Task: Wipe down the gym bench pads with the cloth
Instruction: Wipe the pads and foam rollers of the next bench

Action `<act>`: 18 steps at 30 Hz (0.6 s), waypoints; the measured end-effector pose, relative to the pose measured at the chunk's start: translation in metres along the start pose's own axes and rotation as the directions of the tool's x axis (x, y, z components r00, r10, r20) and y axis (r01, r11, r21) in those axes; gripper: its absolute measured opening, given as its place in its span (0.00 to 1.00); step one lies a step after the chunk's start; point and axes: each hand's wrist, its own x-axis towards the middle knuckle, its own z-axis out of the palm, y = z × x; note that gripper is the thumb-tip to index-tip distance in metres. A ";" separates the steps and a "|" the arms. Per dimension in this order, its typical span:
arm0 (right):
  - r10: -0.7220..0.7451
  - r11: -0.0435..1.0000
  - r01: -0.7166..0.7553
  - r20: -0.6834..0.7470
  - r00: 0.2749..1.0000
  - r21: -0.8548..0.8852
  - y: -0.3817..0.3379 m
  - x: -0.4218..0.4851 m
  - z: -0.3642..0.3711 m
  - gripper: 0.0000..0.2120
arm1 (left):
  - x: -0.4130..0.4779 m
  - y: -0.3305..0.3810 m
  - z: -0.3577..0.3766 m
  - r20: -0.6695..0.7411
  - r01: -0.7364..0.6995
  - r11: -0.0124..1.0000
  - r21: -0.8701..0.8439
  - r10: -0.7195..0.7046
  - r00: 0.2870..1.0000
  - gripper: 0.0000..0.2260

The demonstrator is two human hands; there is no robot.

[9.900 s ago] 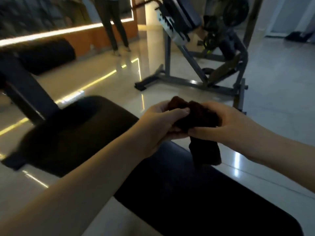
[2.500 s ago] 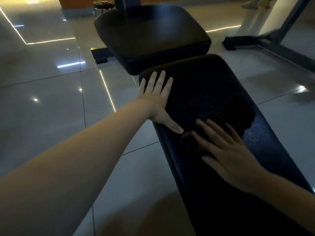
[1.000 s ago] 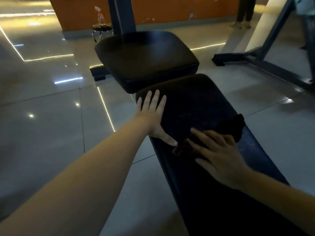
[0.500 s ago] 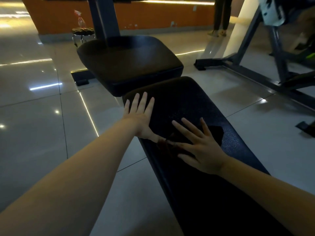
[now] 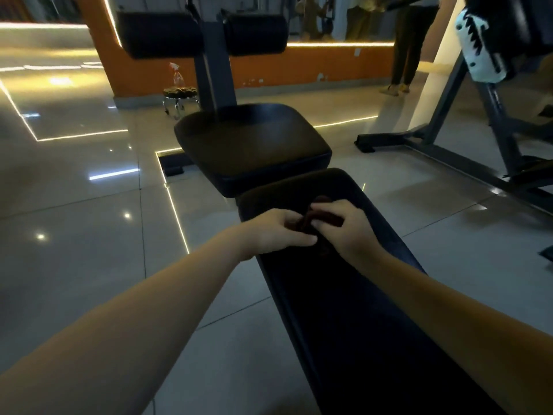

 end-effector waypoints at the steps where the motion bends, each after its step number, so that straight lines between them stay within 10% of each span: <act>1: 0.042 0.994 -0.042 0.000 0.999 0.104 -0.020 0.007 -0.007 0.17 | -0.005 0.007 -0.005 -0.028 -0.019 0.991 -0.131 0.015 1.000 0.12; 7: 0.132 0.686 -0.288 0.275 0.952 0.668 -0.107 0.046 -0.049 0.14 | -0.025 0.064 -0.066 -0.345 -0.248 0.889 -0.386 0.110 0.932 0.06; 14: 0.097 0.731 -0.158 0.128 0.987 0.663 -0.166 0.095 -0.083 0.35 | -0.034 0.140 -0.142 -0.384 -0.283 0.843 -0.458 0.099 0.918 0.07; 18: 0.101 0.842 -0.154 0.129 0.986 0.516 -0.189 0.114 -0.110 0.23 | -0.040 0.182 -0.163 -0.414 -0.269 0.868 -0.418 0.082 0.906 0.16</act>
